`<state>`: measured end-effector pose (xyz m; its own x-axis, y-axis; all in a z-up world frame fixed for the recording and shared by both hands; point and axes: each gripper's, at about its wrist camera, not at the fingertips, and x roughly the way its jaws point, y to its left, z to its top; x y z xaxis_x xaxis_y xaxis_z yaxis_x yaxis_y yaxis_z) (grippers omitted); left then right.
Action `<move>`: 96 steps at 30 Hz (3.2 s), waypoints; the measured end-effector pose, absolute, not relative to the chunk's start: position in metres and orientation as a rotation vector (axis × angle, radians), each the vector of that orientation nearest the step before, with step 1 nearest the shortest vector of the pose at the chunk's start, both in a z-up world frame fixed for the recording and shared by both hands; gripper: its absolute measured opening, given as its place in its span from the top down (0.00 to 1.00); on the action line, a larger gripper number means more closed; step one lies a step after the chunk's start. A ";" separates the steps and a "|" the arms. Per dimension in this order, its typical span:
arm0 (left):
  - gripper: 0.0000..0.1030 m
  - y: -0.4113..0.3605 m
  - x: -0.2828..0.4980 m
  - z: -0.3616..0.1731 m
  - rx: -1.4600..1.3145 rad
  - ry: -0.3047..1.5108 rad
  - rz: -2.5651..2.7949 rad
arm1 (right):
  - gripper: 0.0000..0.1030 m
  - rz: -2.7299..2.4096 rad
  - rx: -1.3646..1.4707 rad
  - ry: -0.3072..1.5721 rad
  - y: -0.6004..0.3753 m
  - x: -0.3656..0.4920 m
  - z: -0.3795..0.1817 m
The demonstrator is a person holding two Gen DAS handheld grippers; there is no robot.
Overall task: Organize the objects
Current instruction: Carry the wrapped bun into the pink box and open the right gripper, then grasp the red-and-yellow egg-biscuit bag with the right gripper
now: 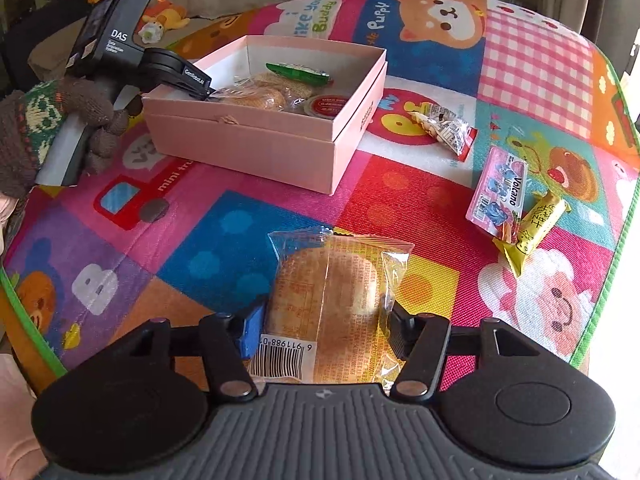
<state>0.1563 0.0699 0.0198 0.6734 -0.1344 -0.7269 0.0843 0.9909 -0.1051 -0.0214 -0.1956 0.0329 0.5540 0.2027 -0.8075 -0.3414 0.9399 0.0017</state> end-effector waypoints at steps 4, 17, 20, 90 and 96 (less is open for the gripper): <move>0.87 0.070 0.156 0.020 -0.071 0.822 -0.123 | 0.43 0.362 -0.142 0.963 -0.190 -0.026 0.041; 0.86 0.071 0.155 0.019 -0.076 0.822 -0.126 | 0.44 0.364 -0.122 0.730 -0.170 0.048 0.137; 0.86 0.071 0.155 0.019 -0.075 0.822 -0.126 | 0.44 0.343 -0.115 0.705 -0.161 0.080 0.138; 0.86 0.071 0.152 0.019 -0.070 0.819 -0.126 | 0.28 0.370 -0.080 0.939 -0.222 0.029 0.027; 0.86 0.073 0.150 0.019 -0.078 0.819 -0.131 | 0.18 0.379 -0.208 0.882 -0.206 0.006 0.028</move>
<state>0.1505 0.0726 0.0191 0.6758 -0.1463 -0.7224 0.0861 0.9891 -0.1198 0.0059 -0.2060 0.0283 0.5751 0.2366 -0.7832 -0.4054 0.9139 -0.0216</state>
